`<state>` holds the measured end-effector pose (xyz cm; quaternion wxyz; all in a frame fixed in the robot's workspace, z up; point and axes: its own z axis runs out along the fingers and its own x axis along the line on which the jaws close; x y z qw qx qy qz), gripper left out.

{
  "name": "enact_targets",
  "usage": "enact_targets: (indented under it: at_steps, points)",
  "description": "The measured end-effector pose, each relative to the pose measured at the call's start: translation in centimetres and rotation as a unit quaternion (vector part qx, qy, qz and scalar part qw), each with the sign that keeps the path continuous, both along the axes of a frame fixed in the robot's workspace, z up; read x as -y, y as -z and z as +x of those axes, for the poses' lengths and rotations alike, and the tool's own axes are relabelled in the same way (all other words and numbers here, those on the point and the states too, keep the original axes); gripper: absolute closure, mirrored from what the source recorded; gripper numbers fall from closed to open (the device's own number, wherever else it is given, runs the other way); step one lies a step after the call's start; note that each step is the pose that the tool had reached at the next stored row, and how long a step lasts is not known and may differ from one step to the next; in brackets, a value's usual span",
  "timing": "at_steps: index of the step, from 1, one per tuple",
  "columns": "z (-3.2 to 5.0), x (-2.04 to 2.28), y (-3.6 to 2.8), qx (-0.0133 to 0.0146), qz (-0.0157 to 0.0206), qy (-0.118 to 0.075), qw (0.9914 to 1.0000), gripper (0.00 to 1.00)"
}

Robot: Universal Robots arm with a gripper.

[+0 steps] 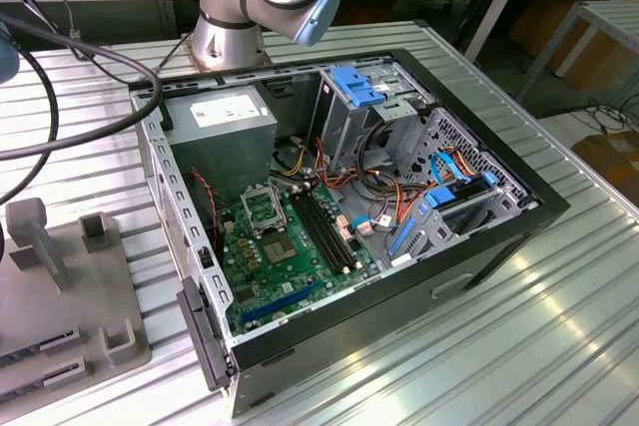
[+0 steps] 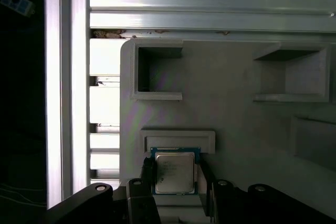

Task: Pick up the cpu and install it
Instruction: 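Pick up the cpu and move it towards the insertion slot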

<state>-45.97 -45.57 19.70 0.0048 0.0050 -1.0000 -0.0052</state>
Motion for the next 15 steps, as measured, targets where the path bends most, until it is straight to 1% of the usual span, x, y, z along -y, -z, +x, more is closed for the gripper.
enact_targets:
  at_steps: [15]
  points:
    - [0.01,0.01,-0.27,-0.0003,-0.0001,0.000,1.00000,0.57]
